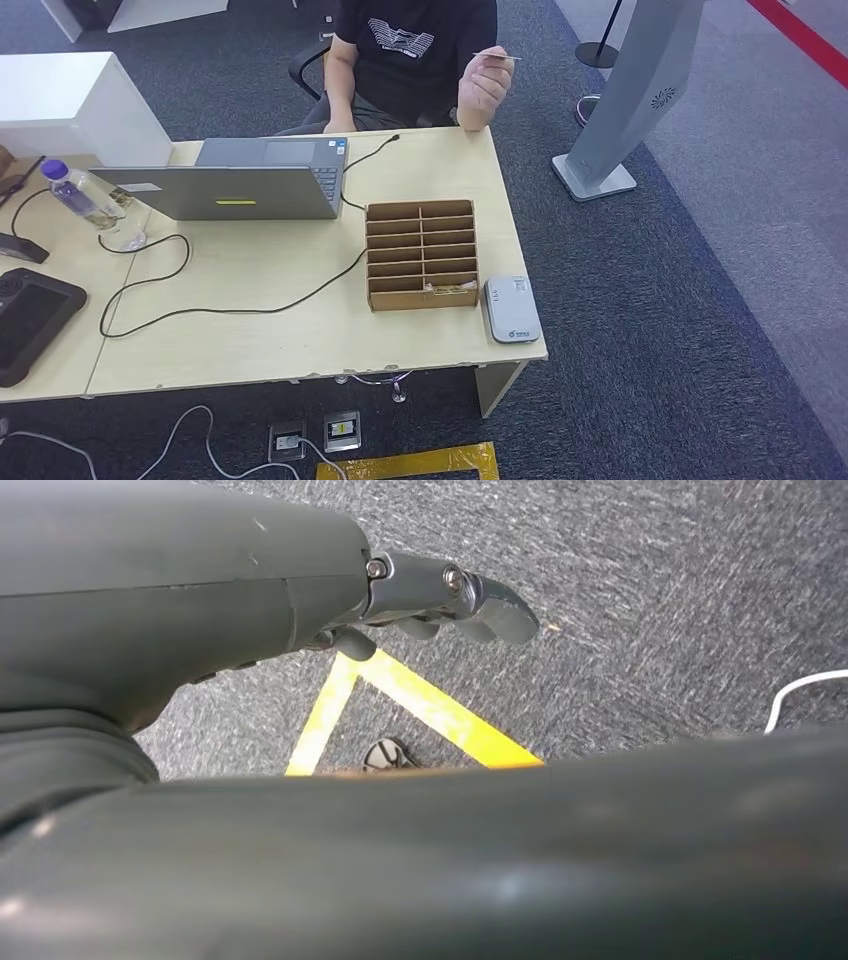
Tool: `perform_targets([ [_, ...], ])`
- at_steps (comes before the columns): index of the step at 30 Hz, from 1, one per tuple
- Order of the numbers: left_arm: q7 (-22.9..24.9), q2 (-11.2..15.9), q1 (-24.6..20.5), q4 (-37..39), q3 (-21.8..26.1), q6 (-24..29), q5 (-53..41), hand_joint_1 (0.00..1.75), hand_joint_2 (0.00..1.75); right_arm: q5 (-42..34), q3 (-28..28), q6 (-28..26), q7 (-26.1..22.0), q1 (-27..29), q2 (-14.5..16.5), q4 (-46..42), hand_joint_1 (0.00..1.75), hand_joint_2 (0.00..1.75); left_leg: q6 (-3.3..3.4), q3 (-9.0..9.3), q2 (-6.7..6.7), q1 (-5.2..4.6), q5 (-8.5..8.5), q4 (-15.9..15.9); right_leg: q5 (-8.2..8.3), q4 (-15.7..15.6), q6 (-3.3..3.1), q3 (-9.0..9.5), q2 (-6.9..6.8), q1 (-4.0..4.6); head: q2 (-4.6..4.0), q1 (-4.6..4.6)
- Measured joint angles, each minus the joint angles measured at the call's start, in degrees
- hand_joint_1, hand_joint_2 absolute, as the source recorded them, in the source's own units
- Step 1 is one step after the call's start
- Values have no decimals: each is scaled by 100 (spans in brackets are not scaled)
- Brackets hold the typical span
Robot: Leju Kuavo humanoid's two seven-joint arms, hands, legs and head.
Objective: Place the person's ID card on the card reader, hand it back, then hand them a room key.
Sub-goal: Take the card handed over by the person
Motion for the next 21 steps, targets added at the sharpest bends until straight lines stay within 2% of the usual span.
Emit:
perform_targets([
  [5, -49, 22, -7, 0, -62, 29, 0, 0, 0, 580, 309, 225, -93, -673, 481, -174, 0, 0, -4, 3, -8, 4, 6, 1, 0, 1, 0, -1, -3, 3, 0, 0],
  [9, -69, 39, -11, 2, -98, 71, 0, 0, 0, 1062, 575, 464, -184, -1079, 908, -315, 0, 175, -4, 0, -19, 6, 8, 1, 1, 4, -1, 0, -11, 5, 0, 0],
  [15, -86, 61, -27, 5, -140, 95, -11, 0, 0, 1612, 970, 766, -304, -1463, 1486, -490, 0, 175, 1, -15, -42, 9, 22, 1, 1, 6, -2, -5, -39, 9, 0, 1],
  [21, -151, 93, -48, 13, -230, 80, -61, 0, 0, 2473, 1514, 1124, -439, -1591, 2222, -701, 0, 175, -6, -11, -26, 10, 27, 1, 4, 11, -4, -13, -14, 9, 0, 0],
])
